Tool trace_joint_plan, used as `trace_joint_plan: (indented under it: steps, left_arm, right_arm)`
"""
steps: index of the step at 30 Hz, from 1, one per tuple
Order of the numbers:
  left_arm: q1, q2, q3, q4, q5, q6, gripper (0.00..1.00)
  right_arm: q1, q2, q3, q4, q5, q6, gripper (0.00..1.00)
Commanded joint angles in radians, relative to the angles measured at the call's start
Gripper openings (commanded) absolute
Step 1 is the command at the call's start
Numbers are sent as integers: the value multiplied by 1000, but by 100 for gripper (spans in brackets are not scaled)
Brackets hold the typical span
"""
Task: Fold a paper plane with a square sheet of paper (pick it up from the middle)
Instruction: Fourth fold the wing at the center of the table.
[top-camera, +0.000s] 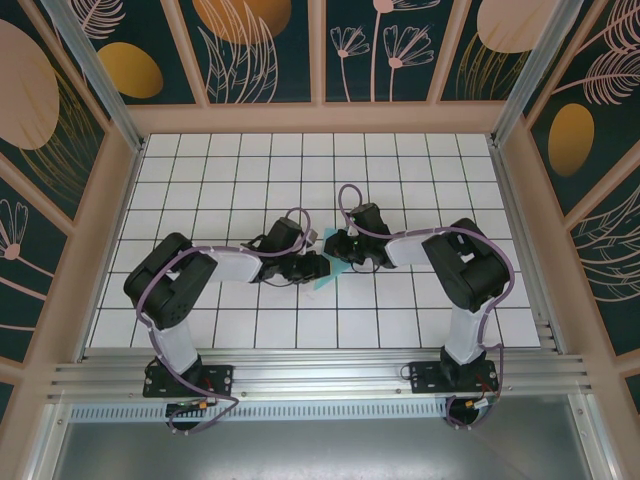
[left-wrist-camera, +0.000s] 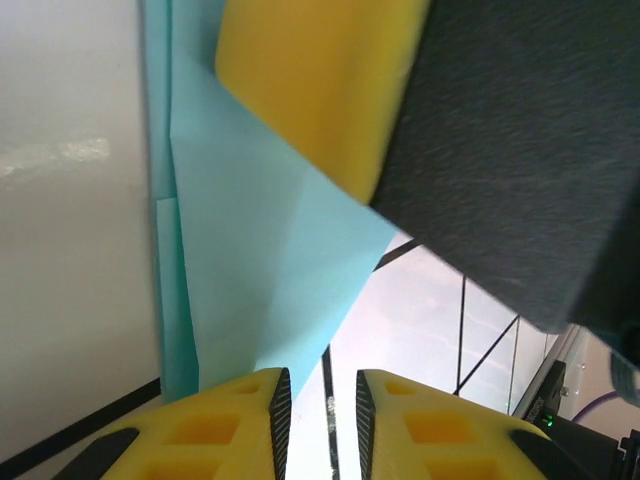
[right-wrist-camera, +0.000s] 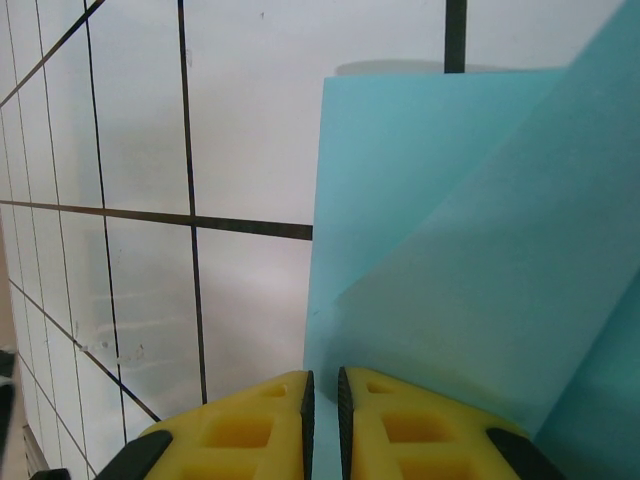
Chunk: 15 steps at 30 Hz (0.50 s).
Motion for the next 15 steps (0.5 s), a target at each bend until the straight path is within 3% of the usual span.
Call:
trace_joint_plan:
  steps: [1, 15]
  left_arm:
    - [1, 10, -31, 6, 2, 3, 28]
    - [0, 14, -86, -124, -34, 102, 27]
  right_arm:
    - [11, 84, -60, -166, 104, -9, 19]
    - [12, 90, -45, -178, 110, -9, 20]
